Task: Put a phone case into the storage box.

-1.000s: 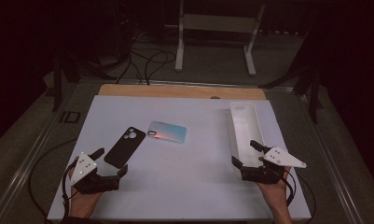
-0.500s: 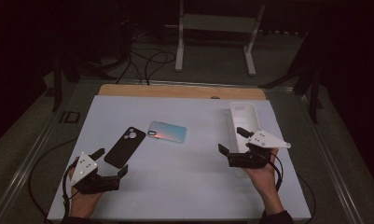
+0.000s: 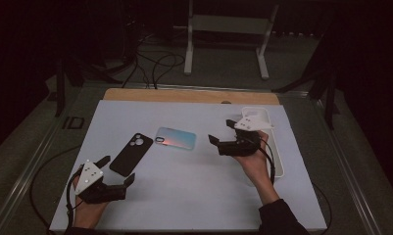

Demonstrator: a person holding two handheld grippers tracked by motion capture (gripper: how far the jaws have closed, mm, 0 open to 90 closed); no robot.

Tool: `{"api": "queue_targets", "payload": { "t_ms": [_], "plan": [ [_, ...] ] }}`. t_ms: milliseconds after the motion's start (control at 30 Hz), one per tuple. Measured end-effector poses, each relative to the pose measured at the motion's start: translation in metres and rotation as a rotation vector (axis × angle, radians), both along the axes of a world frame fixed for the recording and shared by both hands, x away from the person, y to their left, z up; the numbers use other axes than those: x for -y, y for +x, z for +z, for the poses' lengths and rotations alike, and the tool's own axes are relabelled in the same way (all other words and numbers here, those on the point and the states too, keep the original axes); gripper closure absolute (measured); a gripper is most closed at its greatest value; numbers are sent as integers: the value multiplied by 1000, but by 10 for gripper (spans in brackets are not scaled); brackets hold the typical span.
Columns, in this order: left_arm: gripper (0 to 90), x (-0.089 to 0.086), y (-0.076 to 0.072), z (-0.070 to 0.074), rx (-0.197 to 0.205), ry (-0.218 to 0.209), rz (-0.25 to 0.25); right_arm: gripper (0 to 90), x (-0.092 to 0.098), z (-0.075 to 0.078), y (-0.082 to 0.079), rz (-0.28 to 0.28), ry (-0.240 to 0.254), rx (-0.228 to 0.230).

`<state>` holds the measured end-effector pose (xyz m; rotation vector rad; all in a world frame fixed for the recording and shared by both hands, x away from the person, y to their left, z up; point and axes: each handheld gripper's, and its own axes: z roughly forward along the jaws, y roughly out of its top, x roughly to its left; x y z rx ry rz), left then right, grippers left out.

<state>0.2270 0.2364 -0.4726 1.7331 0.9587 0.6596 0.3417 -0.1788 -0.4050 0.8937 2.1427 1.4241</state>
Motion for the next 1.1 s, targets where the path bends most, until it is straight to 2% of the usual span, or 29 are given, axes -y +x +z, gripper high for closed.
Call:
{"api": "queue_targets", "payload": {
  "t_ms": [100,133,200,233,367,600,633,733,867,900,933,967,1100],
  "plan": [
    [0,-1,0,0,2,-5,2,178,-3,0,3,3,0,-2],
    [0,-1,0,0,3,-4,2,232,-12,-2,13,4,-1,-8],
    [0,0,0,0,4,-4,-1,241,-15,-3,17,2,0,-10],
    [0,0,0,0,4,-4,-1,272,-20,-6,24,0,6,-19],
    [0,-1,0,0,5,-7,-1,327,-29,-12,39,-7,9,-59],
    [0,-1,0,0,6,-9,-3,433,-48,-23,57,-13,-47,-70],
    [0,0,0,0,5,-8,-4,458,-53,-28,64,-12,-68,-93],
    [0,0,0,0,4,-7,-6,509,-61,-33,74,-12,-74,-114],
    [0,0,0,0,4,-7,-6,601,-71,-45,87,6,-91,-131],
    [0,0,0,0,4,-7,-7,646,-74,-52,93,3,-101,-158],
    [0,0,0,0,3,-5,-9,663,-75,-54,95,3,-100,-169],
    [0,0,0,0,3,-5,-9,729,-78,-60,102,-10,-103,-184],
    [0,0,0,0,4,-12,-8,870,-86,-75,116,-37,-131,-227]
  ]
}}
